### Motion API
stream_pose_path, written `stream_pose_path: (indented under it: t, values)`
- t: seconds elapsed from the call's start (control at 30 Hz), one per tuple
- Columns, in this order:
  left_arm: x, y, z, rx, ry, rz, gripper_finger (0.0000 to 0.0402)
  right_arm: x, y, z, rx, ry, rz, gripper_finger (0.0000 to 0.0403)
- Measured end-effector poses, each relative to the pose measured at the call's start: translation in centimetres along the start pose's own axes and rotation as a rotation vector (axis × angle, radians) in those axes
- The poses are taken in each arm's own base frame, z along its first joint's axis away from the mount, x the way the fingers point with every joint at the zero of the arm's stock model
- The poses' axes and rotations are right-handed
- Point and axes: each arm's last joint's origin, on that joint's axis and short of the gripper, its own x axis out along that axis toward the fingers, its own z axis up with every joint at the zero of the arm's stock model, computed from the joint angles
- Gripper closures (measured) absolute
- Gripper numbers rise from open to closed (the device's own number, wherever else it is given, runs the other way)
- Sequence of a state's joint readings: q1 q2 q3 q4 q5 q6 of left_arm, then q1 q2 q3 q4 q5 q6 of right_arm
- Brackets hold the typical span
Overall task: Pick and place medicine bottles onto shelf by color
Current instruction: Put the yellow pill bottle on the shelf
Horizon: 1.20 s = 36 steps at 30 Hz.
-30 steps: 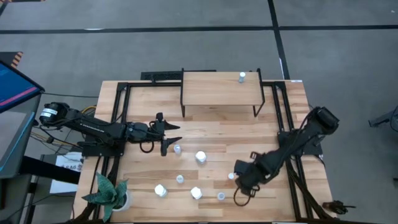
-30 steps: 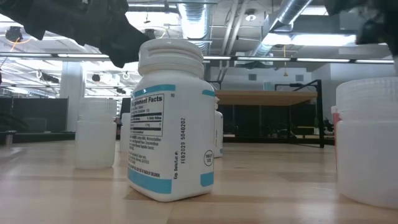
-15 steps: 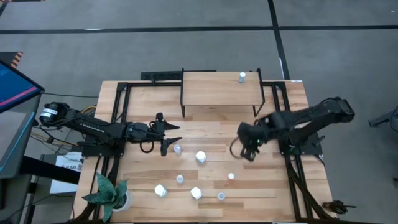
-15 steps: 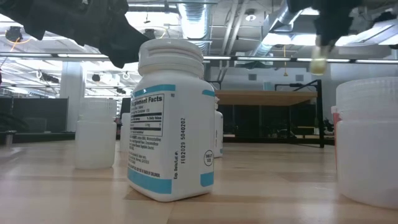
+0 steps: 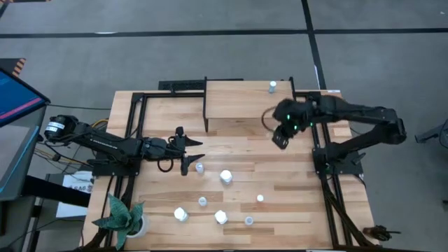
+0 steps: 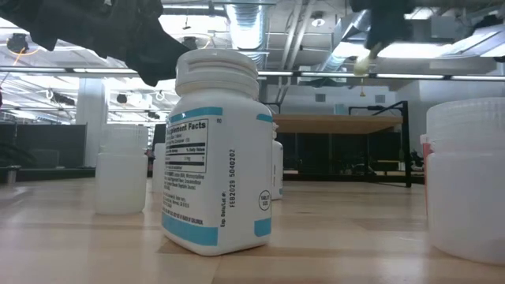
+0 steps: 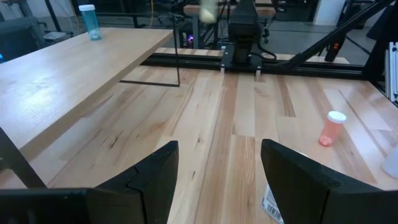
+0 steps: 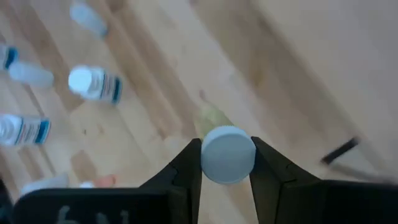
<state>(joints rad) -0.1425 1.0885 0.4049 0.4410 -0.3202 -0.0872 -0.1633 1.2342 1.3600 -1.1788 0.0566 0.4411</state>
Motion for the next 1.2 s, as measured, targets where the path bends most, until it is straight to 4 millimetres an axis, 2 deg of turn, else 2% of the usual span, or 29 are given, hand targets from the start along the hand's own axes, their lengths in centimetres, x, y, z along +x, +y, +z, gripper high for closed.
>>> stream_pose_path:
  t: [0.13, 0.3, 0.4, 0.53, 0.7, 0.83, 1.07, 1.2]
  values:
    - [0.0, 0.0, 0.0, 0.001, 0.003, 0.0, 0.0182, -1.4, -1.6, 2.2, -0.001, -0.039, -0.13, 0.0294]
    - [0.0, 0.0, -0.1, 0.003, 0.007, 0.001, 0.0182, -1.2, -3.9, 4.7, 0.046, 0.017, -0.28, 0.0294]
    - [0.0, 0.0, -0.1, 0.003, 0.007, 0.001, 0.0182, 0.2, -5.4, 6.0, 0.076, 0.072, -0.324, 0.0294]
    - [0.0, 0.0, -0.1, 0.002, 0.006, 0.001, 0.0182, 2.8, -7.1, 7.4, 0.097, 0.157, -0.365, 0.0294]
    - [0.0, 0.0, -0.1, 0.002, 0.006, 0.001, 0.0182, 5.2, -8.8, 8.3, 0.117, 0.224, -0.393, 0.0294]
    - [0.0, 0.0, -0.1, 0.002, 0.006, 0.001, 0.0182, 6.1, -9.8, 8.7, 0.121, 0.246, -0.402, 0.0294]
    - [0.0, 0.0, -0.1, 0.002, 0.006, 0.001, 0.0182, 6.4, -10.7, 9.0, 0.138, 0.239, -0.413, 0.0294]
    - [0.0, 0.0, -0.1, 0.002, 0.006, 0.001, 0.0182, 6.4, -10.9, 9.0, 0.143, 0.239, -0.415, 0.0275]
